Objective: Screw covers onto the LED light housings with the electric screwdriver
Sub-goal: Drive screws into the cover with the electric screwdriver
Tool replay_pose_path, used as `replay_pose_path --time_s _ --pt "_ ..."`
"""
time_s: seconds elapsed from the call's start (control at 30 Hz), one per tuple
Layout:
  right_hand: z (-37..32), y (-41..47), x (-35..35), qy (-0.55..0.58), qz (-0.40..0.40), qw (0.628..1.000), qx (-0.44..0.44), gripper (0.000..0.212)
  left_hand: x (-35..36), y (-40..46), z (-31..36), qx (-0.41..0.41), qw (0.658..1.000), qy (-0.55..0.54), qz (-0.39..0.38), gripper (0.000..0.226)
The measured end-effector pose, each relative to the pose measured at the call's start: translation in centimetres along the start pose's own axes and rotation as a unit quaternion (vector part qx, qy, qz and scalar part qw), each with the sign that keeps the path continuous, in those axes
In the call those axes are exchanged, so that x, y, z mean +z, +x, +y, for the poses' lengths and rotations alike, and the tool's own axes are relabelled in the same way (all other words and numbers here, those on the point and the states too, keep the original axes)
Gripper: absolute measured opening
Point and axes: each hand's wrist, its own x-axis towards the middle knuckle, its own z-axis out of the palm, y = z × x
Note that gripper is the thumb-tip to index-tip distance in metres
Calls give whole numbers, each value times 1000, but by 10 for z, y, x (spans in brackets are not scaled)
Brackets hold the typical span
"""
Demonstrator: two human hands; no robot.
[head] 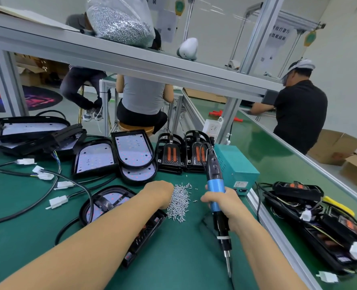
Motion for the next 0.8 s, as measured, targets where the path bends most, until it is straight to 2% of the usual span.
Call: replay_pose_path --time_s 0.13,0.3,0.43,0.5,0.63,0.8 --pt "-17 -8 3 40 -27 998 -33 34 -3 -3 3 4 1000 18 0 21" --pt "-29 -22 11 71 -41 994 -77 46 -5 -8 10 60 992 113 4 24" --pt "-32 -27 11 126 -59 983 -119 33 -6 -9 17 86 983 162 19 24" --pt "-32 -29 10 151 -62 979 -126 35 -7 -9 16 87 982 164 28 20" --pt "-35 -31 9 164 -28 975 -149 53 -7 -9 12 86 985 144 41 20" --pt "-37 -34 8 170 -5 972 -164 53 -7 -10 15 58 992 108 41 27"
